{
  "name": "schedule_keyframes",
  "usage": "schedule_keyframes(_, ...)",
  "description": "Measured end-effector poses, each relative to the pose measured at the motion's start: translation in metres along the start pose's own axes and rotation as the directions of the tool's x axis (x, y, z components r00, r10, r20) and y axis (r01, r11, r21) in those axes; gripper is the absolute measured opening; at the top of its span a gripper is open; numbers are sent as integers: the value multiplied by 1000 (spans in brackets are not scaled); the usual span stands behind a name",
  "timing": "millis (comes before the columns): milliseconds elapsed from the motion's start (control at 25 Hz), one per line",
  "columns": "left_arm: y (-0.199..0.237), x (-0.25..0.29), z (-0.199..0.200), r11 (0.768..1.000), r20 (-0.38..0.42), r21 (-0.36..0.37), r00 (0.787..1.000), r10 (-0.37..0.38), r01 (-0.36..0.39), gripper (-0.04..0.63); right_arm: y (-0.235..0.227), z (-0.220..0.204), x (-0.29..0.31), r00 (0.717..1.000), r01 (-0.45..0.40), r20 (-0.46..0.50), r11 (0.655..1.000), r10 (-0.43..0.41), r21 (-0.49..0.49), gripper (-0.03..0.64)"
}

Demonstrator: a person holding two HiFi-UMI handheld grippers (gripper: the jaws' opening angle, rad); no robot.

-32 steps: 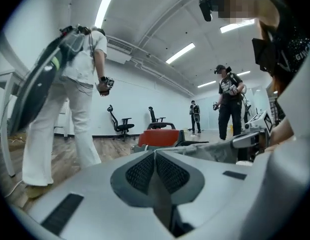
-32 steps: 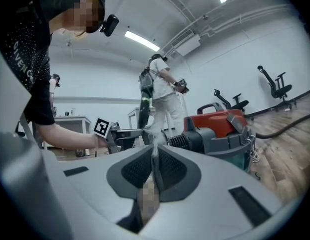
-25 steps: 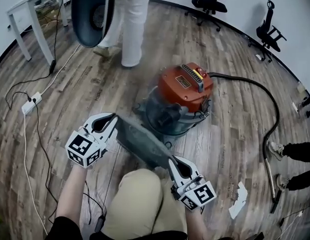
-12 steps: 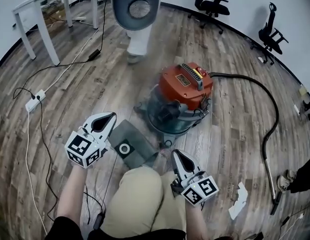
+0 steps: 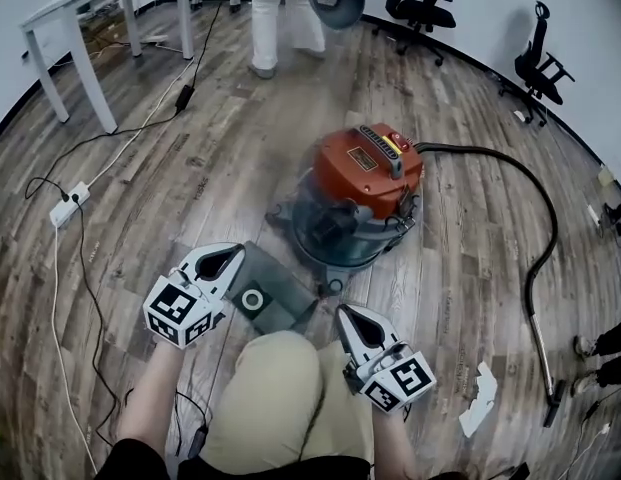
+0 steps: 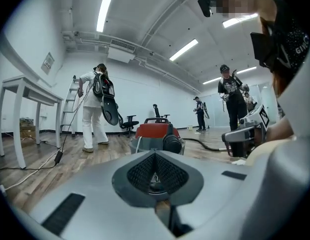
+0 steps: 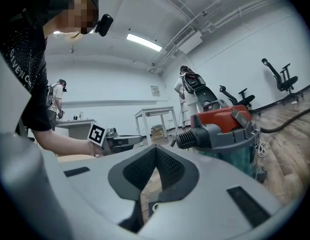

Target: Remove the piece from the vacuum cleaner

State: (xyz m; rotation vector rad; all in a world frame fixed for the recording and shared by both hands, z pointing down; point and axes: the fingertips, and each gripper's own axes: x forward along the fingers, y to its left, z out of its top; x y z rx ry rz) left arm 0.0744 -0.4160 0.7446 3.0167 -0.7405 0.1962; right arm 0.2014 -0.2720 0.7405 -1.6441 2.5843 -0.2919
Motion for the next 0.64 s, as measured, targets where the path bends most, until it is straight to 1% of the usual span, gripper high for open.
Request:
schedule_keyframes(200,-4,-3,-4,1000,-17,7,1000,-5,5,9,5,-1,6,1000,-23,-1,1000,23,-2,11)
schedule_keyframes(640,2,-10,-7,1000,-30,21,1000,7,-6,9,5,0,12,1000,-29,-4,1000,28,-13,11)
